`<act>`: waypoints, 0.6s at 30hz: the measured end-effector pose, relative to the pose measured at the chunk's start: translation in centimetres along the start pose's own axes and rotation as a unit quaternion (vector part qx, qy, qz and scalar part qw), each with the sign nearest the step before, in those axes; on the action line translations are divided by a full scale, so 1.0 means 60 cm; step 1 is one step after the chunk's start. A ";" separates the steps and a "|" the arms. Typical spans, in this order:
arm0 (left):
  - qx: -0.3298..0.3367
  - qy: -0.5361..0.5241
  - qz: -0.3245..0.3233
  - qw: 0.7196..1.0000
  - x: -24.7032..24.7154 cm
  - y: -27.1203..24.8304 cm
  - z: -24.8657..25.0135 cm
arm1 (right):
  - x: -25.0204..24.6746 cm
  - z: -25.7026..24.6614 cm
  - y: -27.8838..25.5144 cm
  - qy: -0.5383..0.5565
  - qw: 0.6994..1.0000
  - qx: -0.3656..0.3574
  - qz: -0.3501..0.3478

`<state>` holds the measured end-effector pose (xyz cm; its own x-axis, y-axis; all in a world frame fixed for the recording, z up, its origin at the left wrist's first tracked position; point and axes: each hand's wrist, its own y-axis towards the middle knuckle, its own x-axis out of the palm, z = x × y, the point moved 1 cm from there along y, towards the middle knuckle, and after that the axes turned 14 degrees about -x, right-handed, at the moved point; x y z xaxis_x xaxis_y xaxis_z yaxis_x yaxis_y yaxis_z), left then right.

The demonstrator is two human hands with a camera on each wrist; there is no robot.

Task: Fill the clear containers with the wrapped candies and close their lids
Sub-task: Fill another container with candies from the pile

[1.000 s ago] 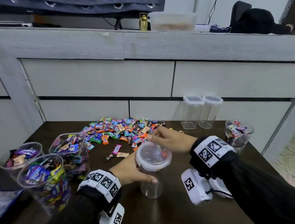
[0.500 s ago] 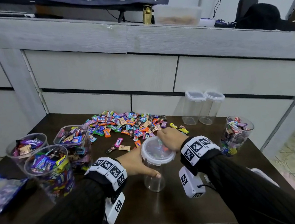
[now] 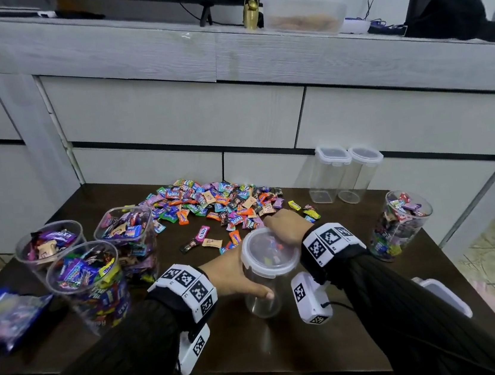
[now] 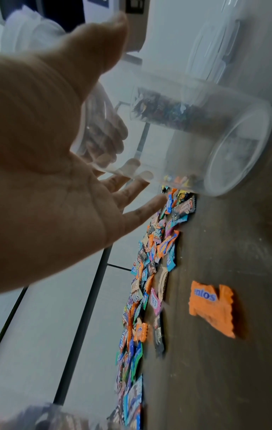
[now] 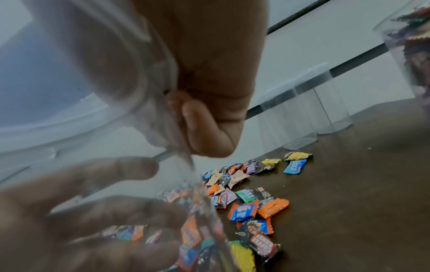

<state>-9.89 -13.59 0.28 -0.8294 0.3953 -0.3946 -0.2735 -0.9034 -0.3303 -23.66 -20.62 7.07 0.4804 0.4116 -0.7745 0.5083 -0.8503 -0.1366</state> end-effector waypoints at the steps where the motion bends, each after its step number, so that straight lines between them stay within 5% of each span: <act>1: 0.005 -0.001 0.001 1.000 0.000 0.000 -0.001 | -0.001 -0.001 0.000 0.006 1.000 0.003 0.006; 11: 0.011 -0.010 -0.002 1.000 0.000 0.003 -0.004 | 0.001 -0.007 -0.013 0.018 0.999 -0.002 0.035; 18: 0.008 -0.017 0.019 1.000 0.005 0.003 -0.010 | -0.006 0.025 -0.021 0.044 0.992 -0.014 0.118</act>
<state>-9.86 -13.52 -0.40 -0.8554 0.3558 -0.3765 -0.2502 -0.9202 -0.3012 -25.57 -20.17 6.57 0.6479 0.2308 -0.7259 0.3940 -0.9172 0.0600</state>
